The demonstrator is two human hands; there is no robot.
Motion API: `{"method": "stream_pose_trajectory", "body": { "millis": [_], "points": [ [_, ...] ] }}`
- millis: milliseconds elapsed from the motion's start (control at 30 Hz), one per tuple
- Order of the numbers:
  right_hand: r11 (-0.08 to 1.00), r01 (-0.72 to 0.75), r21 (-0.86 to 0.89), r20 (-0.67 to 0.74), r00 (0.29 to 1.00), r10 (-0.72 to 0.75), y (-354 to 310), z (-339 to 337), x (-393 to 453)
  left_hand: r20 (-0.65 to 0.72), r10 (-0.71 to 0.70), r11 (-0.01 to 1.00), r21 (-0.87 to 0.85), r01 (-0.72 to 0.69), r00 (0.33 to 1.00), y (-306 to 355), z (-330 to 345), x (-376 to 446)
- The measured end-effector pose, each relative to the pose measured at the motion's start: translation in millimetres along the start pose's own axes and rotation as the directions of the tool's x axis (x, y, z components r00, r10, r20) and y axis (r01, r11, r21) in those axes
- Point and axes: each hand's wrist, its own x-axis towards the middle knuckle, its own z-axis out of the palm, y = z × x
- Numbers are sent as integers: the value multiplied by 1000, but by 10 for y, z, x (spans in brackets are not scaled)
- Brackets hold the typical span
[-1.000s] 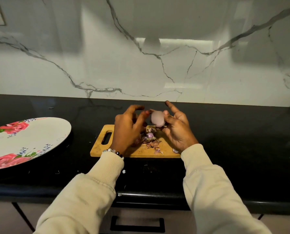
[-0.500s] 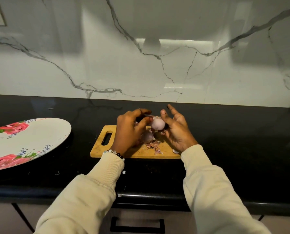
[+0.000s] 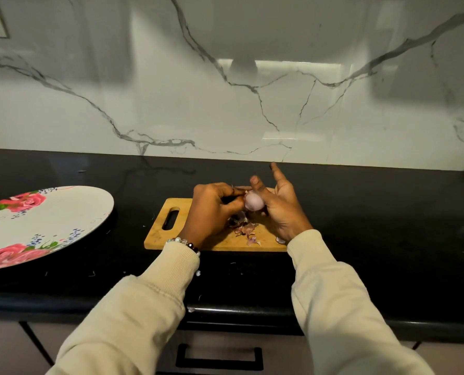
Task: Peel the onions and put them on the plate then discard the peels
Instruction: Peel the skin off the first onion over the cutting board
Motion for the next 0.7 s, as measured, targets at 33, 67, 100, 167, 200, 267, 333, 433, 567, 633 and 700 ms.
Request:
{"method": "stream_pose_trajectory", "body": {
  "millis": [33, 67, 100, 167, 200, 267, 333, 433, 567, 633, 700],
  "points": [
    [1000, 4, 3, 7, 1000, -4, -1, 2, -2, -12, -1, 1000, 10, 1, 1000, 10, 9, -6],
    [1000, 10, 9, 14, 1000, -10, -2, 5, -2, -30, 6, 1000, 17, -5, 1000, 14, 17, -8],
    [1000, 15, 17, 20, 1000, -16, -4, 9, -5, -49, 15, 1000, 16, -14, 999, 25, 23, -13],
    [999, 21, 28, 29, 999, -22, -3, 15, -2, -80, 29, 1000, 14, -28, 996, 34, 32, -17],
    [999, 25, 23, 30, 999, -25, 4, 11, 10, -91, 40, 999, 30, -38, 995, 29, 39, -14],
    [999, 26, 19, 26, 999, -27, 7, 12, 16, -117, 63, 996, 70, -56, 991, 14, 48, -3],
    [999, 30, 31, 23, 999, -30, -2, 20, 19, -150, 64, 996, 68, -54, 987, 8, 45, 5],
    [994, 39, 101, -13, 999, -38, -24, 30, 24, -166, 33, 999, 10, -31, 986, 13, 41, 13],
    [983, 78, 167, -81, 995, -65, -43, 5, 35, -183, -51, 995, -96, 34, 982, -59, 64, 32],
    [983, 79, 167, -72, 995, -67, -56, 15, 15, -193, -61, 991, -126, 37, 979, -62, 66, 37],
    [984, 81, 162, -59, 996, -72, -63, 14, 2, -179, -11, 999, -54, 1, 984, -37, 58, 26]
  ]
}}
